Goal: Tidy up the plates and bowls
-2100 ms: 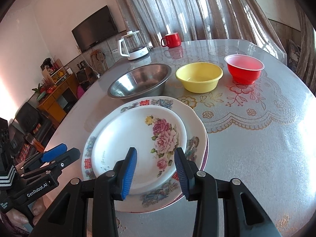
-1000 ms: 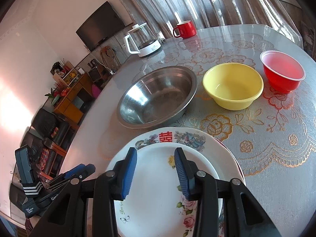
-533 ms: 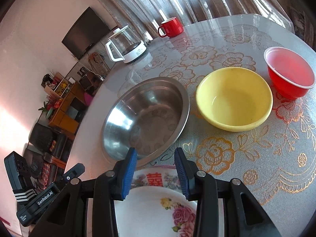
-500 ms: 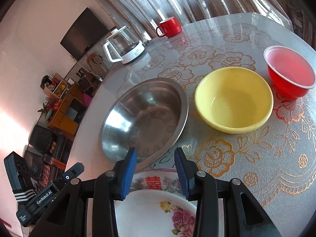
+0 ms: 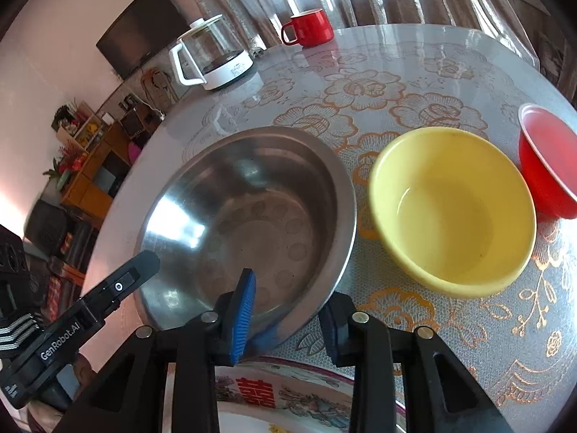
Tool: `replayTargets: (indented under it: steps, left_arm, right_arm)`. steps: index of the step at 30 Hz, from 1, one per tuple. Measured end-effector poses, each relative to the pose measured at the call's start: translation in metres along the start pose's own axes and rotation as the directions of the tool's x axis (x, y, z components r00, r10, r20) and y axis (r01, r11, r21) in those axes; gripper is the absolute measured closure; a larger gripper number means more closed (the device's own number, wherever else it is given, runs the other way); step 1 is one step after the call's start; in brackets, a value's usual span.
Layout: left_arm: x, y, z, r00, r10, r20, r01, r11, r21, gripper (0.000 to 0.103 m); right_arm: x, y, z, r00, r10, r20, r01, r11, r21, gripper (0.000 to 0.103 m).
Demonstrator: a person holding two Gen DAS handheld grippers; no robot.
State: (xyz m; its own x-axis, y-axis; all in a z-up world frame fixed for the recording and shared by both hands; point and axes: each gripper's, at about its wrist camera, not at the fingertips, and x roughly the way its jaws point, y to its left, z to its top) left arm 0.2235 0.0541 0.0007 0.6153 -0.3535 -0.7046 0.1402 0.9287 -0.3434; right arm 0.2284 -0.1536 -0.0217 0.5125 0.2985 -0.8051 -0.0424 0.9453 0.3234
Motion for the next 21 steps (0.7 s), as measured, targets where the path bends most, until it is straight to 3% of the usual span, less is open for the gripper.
replayTargets:
  steps: [2, 8, 21]
  left_arm:
    - [-0.005, 0.004, -0.003, 1.0, 0.008, 0.011, -0.008, 1.0, -0.004, 0.074]
    - [-0.031, 0.021, -0.02, 0.997, 0.069, 0.037, -0.069, 0.998, -0.005, 0.074]
    - [-0.119, 0.083, -0.087, 0.984, 0.159, 0.076, -0.143, 0.974, -0.174, 0.073]
  right_arm:
    - [0.0, 0.008, -0.001, 0.999, -0.037, 0.01, 0.037, 0.998, -0.052, 0.071]
    - [-0.003, 0.032, -0.006, 1.0, -0.016, 0.011, 0.017, 0.991, -0.133, 0.071]
    - [-0.003, 0.118, -0.049, 0.991, 0.106, -0.086, -0.128, 0.938, -0.321, 0.07]
